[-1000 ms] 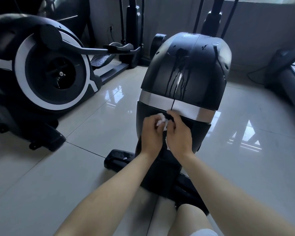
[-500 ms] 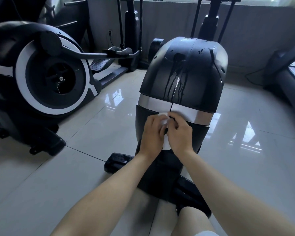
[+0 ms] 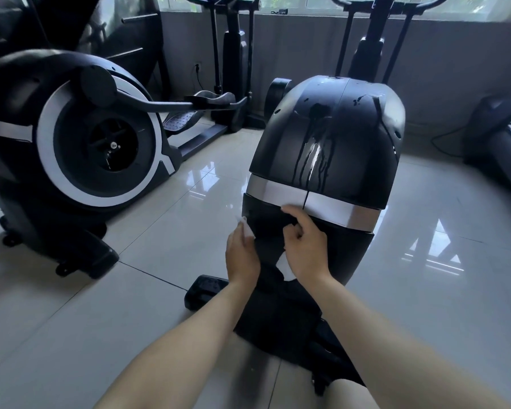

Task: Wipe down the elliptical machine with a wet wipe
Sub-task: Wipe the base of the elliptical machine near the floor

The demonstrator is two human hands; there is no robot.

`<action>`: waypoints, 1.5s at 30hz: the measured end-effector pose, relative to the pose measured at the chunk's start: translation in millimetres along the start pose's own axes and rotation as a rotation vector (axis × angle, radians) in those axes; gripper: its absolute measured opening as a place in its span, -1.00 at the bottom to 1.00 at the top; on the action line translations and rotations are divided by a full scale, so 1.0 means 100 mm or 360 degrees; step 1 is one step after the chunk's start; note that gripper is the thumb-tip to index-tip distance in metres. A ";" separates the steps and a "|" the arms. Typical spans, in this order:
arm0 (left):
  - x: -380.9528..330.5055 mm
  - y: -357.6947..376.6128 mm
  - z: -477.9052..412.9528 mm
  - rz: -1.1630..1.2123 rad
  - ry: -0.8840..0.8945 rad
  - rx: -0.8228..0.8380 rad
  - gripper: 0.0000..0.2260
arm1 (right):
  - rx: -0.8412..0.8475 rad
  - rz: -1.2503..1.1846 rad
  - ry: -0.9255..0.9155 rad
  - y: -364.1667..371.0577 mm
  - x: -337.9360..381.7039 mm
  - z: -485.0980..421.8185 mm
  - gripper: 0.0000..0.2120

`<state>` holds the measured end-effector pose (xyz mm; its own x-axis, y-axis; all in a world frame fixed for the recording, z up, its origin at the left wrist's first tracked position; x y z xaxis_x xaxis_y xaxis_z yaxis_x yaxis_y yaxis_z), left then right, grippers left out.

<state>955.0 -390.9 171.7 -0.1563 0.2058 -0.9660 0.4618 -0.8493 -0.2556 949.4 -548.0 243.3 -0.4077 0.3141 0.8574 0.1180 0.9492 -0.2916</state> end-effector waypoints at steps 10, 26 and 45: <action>-0.17 0.25 0.04 0.0135 0.0255 0.0176 -0.48 | -0.0020 0.0079 -0.0049 0.04 -0.02 0.01 -0.58; -0.44 0.26 0.19 -0.0051 0.0418 0.0294 -0.47 | 0.0011 0.0023 0.0027 0.04 0.00 0.05 -0.57; -0.55 0.23 0.20 -0.0246 0.0555 0.0249 -0.45 | 0.0120 -0.0054 0.0112 -0.04 0.00 0.01 -0.54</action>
<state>956.7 -431.4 219.3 0.1042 0.4662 -0.8785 0.3138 -0.8537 -0.4157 947.8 -552.4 243.9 -0.3453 0.2847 0.8942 0.0358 0.9562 -0.2907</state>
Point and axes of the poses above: each hand's wrist, its own z-axis away from the middle knuckle, its own y-axis out of the palm, x = y × z, the point moved 6 cm from there along -z, towards the middle knuckle, and after that the axes turned 11 degrees about -y, right-handed, at the moved point
